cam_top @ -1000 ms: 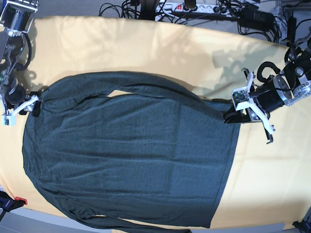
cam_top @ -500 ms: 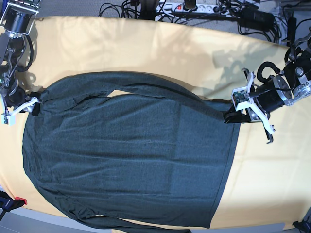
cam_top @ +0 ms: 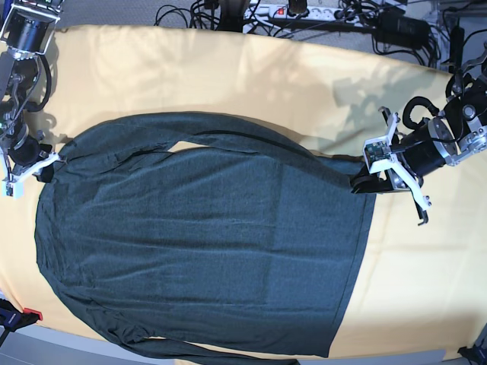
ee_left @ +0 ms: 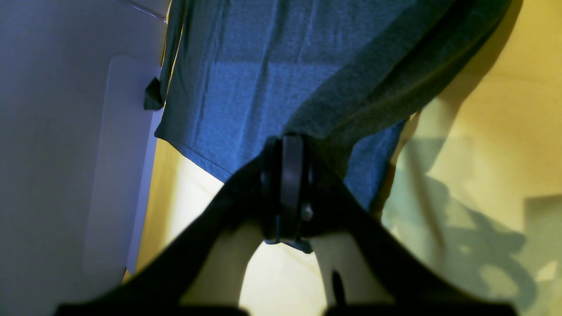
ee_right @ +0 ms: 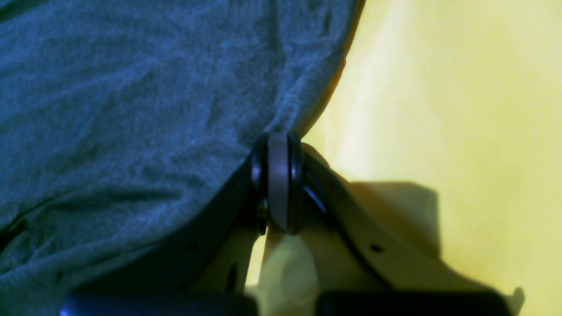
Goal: Fold the T-shirt properly
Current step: 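Drag the sleeve diagonally across the shirt body toward the hem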
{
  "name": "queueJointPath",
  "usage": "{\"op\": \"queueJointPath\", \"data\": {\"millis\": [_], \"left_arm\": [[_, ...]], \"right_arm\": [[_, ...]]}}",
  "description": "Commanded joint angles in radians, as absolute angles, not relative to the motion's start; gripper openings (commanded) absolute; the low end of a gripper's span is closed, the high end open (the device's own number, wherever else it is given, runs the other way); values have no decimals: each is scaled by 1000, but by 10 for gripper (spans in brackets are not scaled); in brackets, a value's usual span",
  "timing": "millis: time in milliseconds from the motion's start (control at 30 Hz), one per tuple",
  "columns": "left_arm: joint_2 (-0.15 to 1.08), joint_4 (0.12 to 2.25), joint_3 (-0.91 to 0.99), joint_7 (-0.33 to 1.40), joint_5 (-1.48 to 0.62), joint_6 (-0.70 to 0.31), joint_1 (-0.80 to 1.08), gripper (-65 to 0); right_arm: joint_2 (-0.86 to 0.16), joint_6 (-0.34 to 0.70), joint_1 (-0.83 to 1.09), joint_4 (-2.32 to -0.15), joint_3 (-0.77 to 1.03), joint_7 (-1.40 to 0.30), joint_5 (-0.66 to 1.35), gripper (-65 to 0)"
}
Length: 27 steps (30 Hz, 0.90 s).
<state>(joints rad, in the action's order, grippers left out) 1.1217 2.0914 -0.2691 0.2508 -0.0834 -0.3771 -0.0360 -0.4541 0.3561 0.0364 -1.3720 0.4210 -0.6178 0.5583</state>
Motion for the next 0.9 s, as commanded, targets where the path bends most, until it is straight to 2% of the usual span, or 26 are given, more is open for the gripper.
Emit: {"op": "queueJointPath", "data": {"millis": [0, 133, 300, 867], "left_arm": [[1144, 2101, -260, 234, -91, -362, -50, -650], [1145, 2101, -260, 234, -79, -355, -51, -650], [1144, 2104, -260, 233, -81, -271, -91, -650], [1145, 2103, -260, 203, -133, -264, -230, -650]], "right_arm": [[-480, 365, 20, -1385, 428, -595, 569, -650], [-482, 366, 20, -1385, 428, -595, 569, -650], [-485, 358, 20, -1385, 428, -585, 548, -650], [-485, 355, 19, -1385, 428, -577, 508, -650]]}}
